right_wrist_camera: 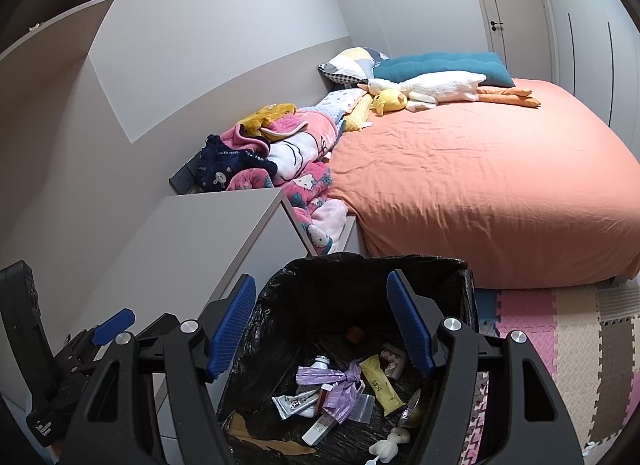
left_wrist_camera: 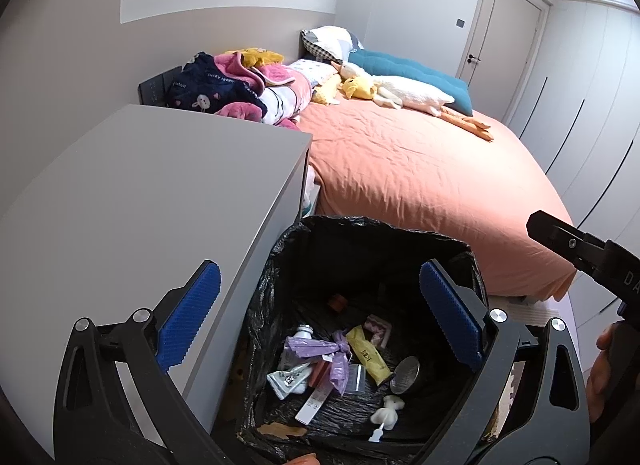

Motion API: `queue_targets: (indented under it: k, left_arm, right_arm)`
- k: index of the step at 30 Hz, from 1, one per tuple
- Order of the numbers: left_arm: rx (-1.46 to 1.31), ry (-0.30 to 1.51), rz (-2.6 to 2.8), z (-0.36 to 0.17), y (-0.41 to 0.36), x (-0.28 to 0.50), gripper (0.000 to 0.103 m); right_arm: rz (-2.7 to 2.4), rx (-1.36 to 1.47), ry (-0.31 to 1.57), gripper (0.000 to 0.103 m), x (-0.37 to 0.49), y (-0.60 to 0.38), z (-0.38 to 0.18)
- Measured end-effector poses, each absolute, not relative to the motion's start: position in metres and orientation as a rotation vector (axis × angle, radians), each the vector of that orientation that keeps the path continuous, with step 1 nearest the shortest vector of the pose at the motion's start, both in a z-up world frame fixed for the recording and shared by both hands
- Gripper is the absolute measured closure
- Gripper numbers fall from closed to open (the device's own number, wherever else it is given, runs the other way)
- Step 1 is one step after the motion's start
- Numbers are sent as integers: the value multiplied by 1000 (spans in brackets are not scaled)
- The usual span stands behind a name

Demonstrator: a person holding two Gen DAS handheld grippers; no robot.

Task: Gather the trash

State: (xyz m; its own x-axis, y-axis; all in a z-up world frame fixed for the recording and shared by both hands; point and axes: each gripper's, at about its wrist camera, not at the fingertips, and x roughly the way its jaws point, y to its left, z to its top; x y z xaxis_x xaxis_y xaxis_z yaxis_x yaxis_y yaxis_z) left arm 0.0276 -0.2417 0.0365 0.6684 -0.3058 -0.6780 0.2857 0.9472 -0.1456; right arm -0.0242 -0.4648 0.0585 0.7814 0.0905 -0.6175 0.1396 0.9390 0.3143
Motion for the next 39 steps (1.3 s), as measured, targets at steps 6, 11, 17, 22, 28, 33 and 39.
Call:
queue_targets:
  k: [6, 11, 17, 22, 28, 33, 39]
  left_arm:
    - [-7, 758, -338, 37, -243, 25, 6]
    - [10, 753, -339, 38, -245, 23, 6]
    - [36, 743, -337, 40, -250, 20, 6]
    - [39, 742, -336, 40, -251, 19, 6]
    - [39, 744, -339, 40, -251, 19, 6]
    - [47, 741, -338, 40, -251, 18, 6]
    - [59, 733, -338, 40, -253, 15, 6]
  right_arm:
    - [-24, 355, 680, 34, -23, -465, 58]
    - [-18, 350, 683, 34, -24, -463, 55]
    - [-19, 351, 683, 34, -24, -462, 55]
    - [-19, 350, 683, 34, -24, -463, 56]
    - [-18, 348, 684, 34, -24, -462, 55]
    - [-19, 350, 683, 34, -24, -462, 55]
    - [-20, 350, 684, 34, -24, -462, 55]
